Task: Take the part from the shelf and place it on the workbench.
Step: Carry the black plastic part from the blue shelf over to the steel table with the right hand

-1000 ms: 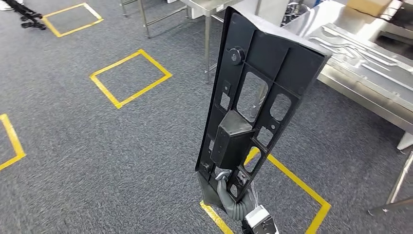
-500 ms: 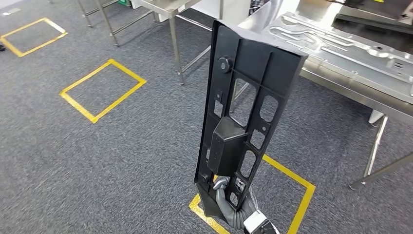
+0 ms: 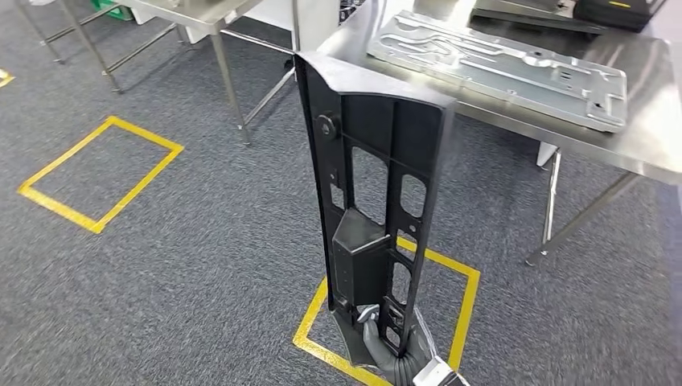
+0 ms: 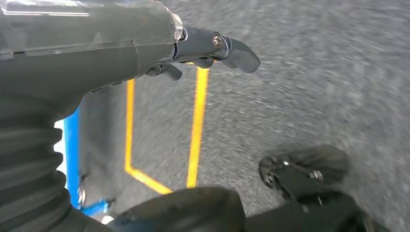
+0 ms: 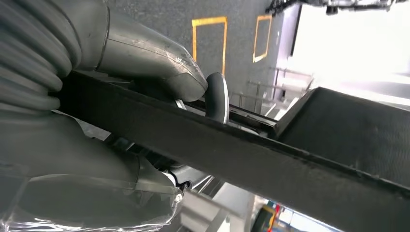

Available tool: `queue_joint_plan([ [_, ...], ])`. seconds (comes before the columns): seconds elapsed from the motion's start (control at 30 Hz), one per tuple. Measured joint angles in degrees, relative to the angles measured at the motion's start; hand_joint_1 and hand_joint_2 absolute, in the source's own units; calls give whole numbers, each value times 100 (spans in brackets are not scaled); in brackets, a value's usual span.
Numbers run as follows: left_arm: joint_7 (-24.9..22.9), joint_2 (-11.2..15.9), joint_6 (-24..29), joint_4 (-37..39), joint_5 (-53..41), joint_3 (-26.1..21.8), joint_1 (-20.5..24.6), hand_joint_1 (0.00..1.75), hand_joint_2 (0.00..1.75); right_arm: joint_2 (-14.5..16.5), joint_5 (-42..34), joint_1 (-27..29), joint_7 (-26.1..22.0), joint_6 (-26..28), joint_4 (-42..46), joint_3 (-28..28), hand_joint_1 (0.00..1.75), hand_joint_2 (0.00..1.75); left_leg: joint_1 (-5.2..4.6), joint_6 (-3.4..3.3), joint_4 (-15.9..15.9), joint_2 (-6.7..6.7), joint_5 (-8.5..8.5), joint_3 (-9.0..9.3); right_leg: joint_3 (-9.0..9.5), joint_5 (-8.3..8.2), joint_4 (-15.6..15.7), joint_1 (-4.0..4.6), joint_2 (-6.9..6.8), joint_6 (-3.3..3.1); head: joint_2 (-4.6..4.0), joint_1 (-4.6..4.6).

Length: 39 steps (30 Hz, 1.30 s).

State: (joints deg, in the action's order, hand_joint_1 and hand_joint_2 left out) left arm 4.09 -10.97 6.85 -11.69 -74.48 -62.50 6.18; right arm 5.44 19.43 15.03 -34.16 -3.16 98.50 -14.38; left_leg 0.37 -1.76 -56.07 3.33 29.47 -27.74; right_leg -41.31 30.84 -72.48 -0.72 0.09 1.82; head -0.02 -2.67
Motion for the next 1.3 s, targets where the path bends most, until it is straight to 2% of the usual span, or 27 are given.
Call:
queue_joint_plan([
  [0.07, 269, -20, -8, 1, -34, 46, -18, 0, 175, -20, -41, -22, -65, 8, -65, 19, 175, 175, -12, 15, -1, 116, 31, 37, 412, -347, 756, 20, -156, -49, 0, 0],
  [0.13, 373, -44, -14, 3, -48, 95, -27, 0, 175, -29, -60, -67, -100, 15, -117, 25, 175, 175, -41, 56, -9, 212, 67, 62, 726, -506, 1359, 83, -352, -124, 0, -1],
  [0.17, 392, -52, -19, 4, -55, 112, -29, 0, 175, -31, -67, -86, -114, 21, -139, 27, 175, 175, -52, 80, -11, 258, 83, 69, 766, -494, 1456, 113, -396, -153, 0, -1],
  [0.23, 413, -58, -44, 4, -101, 142, -11, 0, 175, -33, -71, -103, -142, 47, -174, 36, 175, 175, -67, 136, 1, 352, 105, 95, 750, -498, 1475, 119, -284, -195, 0, -2],
  [0.27, 403, -57, -65, 4, -141, 168, 5, 0, 175, -35, -68, -104, -163, 70, -186, 40, 175, 175, -61, 167, -10, 325, 131, 106, 755, -506, 1495, 99, -226, -215, 0, -2],
  [0.33, 340, -55, -93, 3, -229, 236, 37, 0, 175, -26, -55, -133, -204, 119, -195, 45, 175, 175, -39, 232, -296, 50, 319, -7, 777, -524, 1536, 49, -107, -261, 0, -4],
  [0.4, 255, -31, -93, 2, -298, 288, 47, 0, 175, 12, -44, -181, -222, 140, -196, 49, 175, 175, -8, 270, -1030, -234, 667, -374, 786, -527, 1544, 38, 14, -291, 0, -7],
  [0.43, 238, -9, -75, 2, -323, 313, 60, 0, 175, 43, -43, -199, -217, 127, -196, 53, 175, 175, 1, 281, -1406, -271, 792, -573, 788, -528, 1542, 39, 78, -299, 0, -7],
  [0.47, 249, 20, -47, 2, -337, 344, 73, 0, 175, 74, -44, -213, -208, 95, -196, 58, 175, 175, 5, 289, -1633, -281, 812, -703, 793, -528, 1540, 40, 153, -300, 0, -7],
  [0.5, 296, 52, -11, 2, -344, 375, 87, 0, 175, 105, -46, -226, -199, 45, -197, 63, 175, 175, 11, 291, -1636, -285, 705, -729, 803, -527, 1535, 39, 236, -299, 0, -7],
  [0.53, 354, 81, 29, 1, -339, 398, 89, 0, 175, 130, -45, -242, -191, -10, -198, 67, 175, 175, 21, 288, -1443, -298, 514, -662, 815, -526, 1530, 37, 318, -296, 0, -7],
  [0.57, 423, 114, 64, 0, -319, 410, 83, 0, 175, 157, -28, -264, -184, -63, -199, 68, 175, 175, 34, 278, -1054, -360, 261, -513, 827, -521, 1520, 33, 407, -287, 0, -7],
  [0.63, 525, 161, 109, -1, -262, 412, 64, 0, 175, 203, 47, -313, -153, -121, -202, 67, 175, 175, 63, 247, -382, -643, -22, -248, 812, -521, 1489, 20, 548, -240, 0, -6],
  [0.7, 566, 184, 111, -2, -213, 412, 66, 0, 175, 236, 122, -351, -129, -119, -204, 67, 175, 175, 58, 203, -158, -854, -43, -180, 741, -543, 1465, -3, 645, -159, 0, -6],
  [0.77, 560, 204, 81, -2, -177, 410, 77, 0, 175, 246, 129, -347, -163, -100, -201, 69, 175, 175, 47, 138, -139, -812, -68, -202, 688, -575, 1469, -17, 716, -76, 0, -7],
  [0.8, 541, 213, 55, -2, -156, 409, 85, 0, 175, 247, 121, -332, -190, -85, -195, 75, 175, 175, 54, 99, -121, -772, -89, -202, 670, -557, 1446, -10, 657, -45, 0, -6],
  [0.87, 491, 221, -5, -2, -125, 408, 99, 0, 175, 249, 117, -320, -228, -42, -178, 94, 175, 175, 73, 26, -84, -673, -128, -203, 515, -343, 1111, 2, 372, 2, 0, -5],
  [0.9, 467, 223, -28, -2, -116, 408, 99, 0, 175, 249, 120, -320, -235, -21, -172, 102, 175, 175, 60, 8, -82, -621, -132, -208, 354, -150, 762, 5, 198, 21, 0, -5],
  [0.93, 450, 223, -44, -2, -114, 408, 92, 0, 175, 249, 123, -319, -237, -9, -169, 107, 175, 175, 47, -3, -83, -561, -131, -215, 160, 44, 353, 0, 97, 37, 0, -5],
  [0.97, 439, 223, -56, -2, -113, 408, 83, 0, 175, 249, 124, -314, -237, 0, -170, 110, 175, 175, 36, -7, -86, -504, -128, -220, -5, 174, 6, -4, 49, 50, 0, -4],
  [1.0, 432, 224, -63, -2, -112, 408, 76, 0, 175, 249, 125, -305, -237, 5, -170, 114, 175, 175, 29, -9, -88, -455, -124, -224, -81, 196, -161, -6, 31, 54, 0, -4],
  [1.03, 428, 225, -66, -2, -112, 408, 78, 0, 175, 249, 125, -298, -236, 9, -170, 118, 175, 175, 23, -6, -90, -420, -121, -223, -37, 107, -98, -5, 24, 47, 0, -4],
  [1.07, 425, 225, -69, -2, -112, 408, 86, 0, 175, 249, 128, -295, -236, 13, -169, 121, 175, 175, 19, 0, -90, -397, -117, -216, 121, -64, 182, -2, 21, 29, 0, -4],
  [1.1, 419, 223, -73, -2, -113, 408, 96, 0, 175, 249, 134, -295, -233, 17, -164, 124, 175, 175, 15, 10, -90, -381, -109, -203, 362, -253, 620, 8, 20, -6, 0, -4],
  [1.17, 387, 210, -90, -2, -113, 408, 113, 0, 175, 250, 162, -299, -221, 31, -150, 127, 175, 175, -5, 49, -94, -366, -85, -194, 740, -452, 1312, 46, 10, -85, 0, -4],
  [1.23, 345, 193, -102, -2, -110, 408, 119, 0, 175, 250, 200, -298, -203, 45, -135, 130, 175, 175, -8, 105, -85, -362, -59, -195, 830, -433, 1494, 85, 6, -148, 0, -4],
  [1.3, 310, 186, -103, -2, -103, 407, 129, 0, 175, 252, 231, -294, -190, 57, -122, 133, 175, 175, -6, 171, -86, -357, -22, -161, 879, -425, 1555, 67, 12, -201, 0, -5],
])
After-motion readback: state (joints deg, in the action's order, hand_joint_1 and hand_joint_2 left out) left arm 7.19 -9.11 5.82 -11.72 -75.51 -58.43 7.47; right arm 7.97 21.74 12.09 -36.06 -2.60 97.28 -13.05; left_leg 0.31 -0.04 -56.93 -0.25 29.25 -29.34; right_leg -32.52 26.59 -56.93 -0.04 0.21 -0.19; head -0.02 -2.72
